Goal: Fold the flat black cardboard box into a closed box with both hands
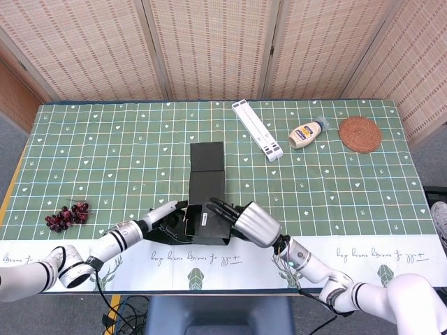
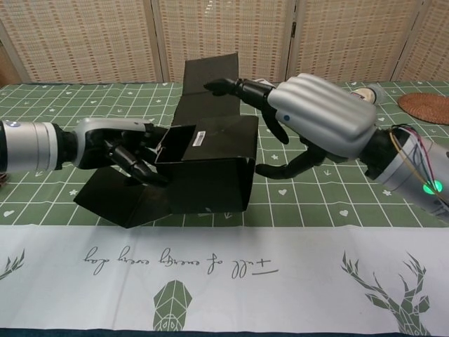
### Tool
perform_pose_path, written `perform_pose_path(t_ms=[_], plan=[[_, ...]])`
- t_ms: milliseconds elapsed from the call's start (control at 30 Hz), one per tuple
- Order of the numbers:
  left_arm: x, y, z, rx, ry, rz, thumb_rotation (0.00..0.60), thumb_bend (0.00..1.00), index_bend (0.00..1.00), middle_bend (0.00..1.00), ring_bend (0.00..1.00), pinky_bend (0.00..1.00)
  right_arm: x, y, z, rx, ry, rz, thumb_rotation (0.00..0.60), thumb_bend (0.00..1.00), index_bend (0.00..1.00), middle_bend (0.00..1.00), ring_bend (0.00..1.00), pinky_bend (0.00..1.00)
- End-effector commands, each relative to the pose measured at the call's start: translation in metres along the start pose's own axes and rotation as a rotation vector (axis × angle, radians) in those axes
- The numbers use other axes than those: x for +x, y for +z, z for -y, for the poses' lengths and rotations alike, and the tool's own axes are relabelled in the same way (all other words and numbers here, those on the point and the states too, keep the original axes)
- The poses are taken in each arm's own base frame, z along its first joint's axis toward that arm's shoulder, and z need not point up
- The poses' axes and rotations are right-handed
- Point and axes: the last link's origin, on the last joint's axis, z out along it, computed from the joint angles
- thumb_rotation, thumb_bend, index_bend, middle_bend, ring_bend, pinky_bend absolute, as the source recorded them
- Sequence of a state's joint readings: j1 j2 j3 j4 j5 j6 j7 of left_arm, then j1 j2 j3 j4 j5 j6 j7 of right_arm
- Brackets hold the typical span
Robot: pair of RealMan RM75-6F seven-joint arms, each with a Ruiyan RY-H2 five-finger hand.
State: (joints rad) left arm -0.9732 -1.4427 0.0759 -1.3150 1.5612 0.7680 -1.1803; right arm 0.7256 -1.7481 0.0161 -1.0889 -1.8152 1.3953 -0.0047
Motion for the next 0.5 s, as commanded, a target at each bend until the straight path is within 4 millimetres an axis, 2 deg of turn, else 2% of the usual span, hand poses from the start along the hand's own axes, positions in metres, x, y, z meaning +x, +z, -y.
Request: perform_pose_path(t_ms=[33, 333, 500], plan=[[-0.009, 0.005, 0.003, 0.012, 0.032, 0.004, 0.600, 0.09, 0.22, 0.21, 0.53, 0.79, -0.005, -0.001, 0.003, 0.019, -0.002, 0.019, 0.600, 0.28, 0.00, 0.13, 0.71, 1.00], [-0.024, 0.012, 0.012, 0.017, 0.195, -0.003, 0.600, 0.09, 0.22, 0.21, 0.53, 0.79, -0.023, -0.012, 0.010, 0.091, -0.038, 0.090, 0.600, 0.29, 0.00, 0.14, 0.72, 1.00], [-0.030, 0.014, 0.012, 0.022, 0.210, -0.005, 0.600, 0.09, 0.22, 0.21, 0.53, 0.79, -0.026, -0.020, 0.007, 0.083, -0.028, 0.108, 0.600, 0.29, 0.00, 0.14, 0.72, 1.00]])
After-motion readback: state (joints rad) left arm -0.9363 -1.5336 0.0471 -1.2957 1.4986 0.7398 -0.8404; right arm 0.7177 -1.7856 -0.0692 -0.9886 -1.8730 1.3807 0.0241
